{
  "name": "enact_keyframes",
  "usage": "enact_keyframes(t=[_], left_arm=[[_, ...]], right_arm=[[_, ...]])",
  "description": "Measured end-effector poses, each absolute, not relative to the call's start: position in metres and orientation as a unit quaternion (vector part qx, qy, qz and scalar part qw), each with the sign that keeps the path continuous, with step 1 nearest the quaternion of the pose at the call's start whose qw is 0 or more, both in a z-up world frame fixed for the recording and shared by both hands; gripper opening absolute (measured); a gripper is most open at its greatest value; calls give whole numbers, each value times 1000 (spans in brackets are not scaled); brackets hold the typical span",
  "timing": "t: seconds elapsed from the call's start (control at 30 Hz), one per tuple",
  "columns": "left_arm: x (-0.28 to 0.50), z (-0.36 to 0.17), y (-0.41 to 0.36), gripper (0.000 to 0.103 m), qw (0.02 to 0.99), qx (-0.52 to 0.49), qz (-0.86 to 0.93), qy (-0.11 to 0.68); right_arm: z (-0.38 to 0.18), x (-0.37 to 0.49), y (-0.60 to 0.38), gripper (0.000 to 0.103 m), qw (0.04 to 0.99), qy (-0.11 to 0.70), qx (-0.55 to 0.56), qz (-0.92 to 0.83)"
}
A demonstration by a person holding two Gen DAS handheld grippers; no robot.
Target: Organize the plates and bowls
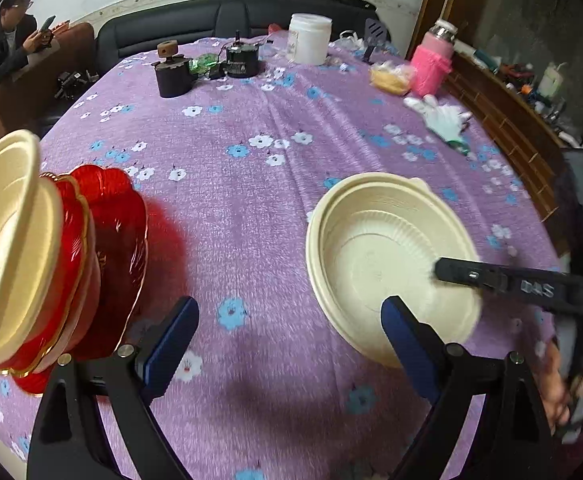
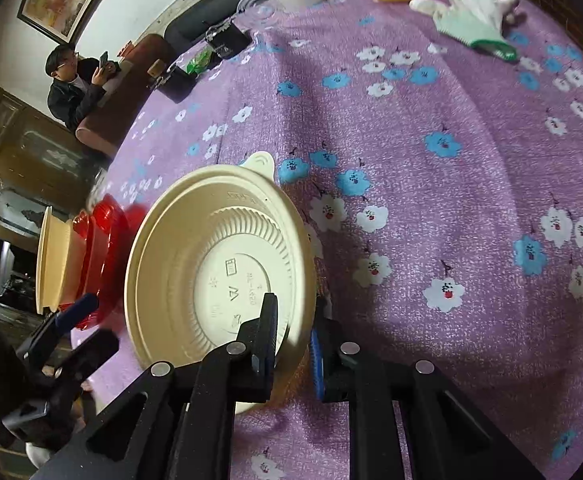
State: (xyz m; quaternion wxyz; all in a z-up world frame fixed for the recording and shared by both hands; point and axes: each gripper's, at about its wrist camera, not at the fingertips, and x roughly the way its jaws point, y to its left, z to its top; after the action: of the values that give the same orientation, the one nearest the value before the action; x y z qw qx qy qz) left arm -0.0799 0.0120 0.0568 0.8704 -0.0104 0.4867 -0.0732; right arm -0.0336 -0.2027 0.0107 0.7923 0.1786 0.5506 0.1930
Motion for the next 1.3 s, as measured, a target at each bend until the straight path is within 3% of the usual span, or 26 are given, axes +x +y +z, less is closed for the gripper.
enact_keyframes(t=[0.2, 0.23, 0.27, 0.33, 0.77, 1.3], left_arm=[[-56, 36, 8, 91, 858, -23, -63, 509], [-53, 34, 8, 80, 857, -33, -67, 511], [-51, 32, 7, 53, 855, -35, -69, 513], [-48, 25, 4, 27, 842, -42, -85, 530], [-78, 47, 3, 20, 868, -34, -77, 490], [-125, 86, 17, 20, 901, -12, -49, 431]], right_arm=[[13, -42, -201, 25, 814, 525, 169, 180], [13, -44, -199, 25, 816, 522, 170, 180], [12, -44, -198, 25, 817, 520, 172, 181], [10, -45, -196, 25, 816, 520, 174, 183], [11, -62, -188, 25, 824, 502, 174, 198], [40, -96, -167, 25, 844, 454, 169, 231]])
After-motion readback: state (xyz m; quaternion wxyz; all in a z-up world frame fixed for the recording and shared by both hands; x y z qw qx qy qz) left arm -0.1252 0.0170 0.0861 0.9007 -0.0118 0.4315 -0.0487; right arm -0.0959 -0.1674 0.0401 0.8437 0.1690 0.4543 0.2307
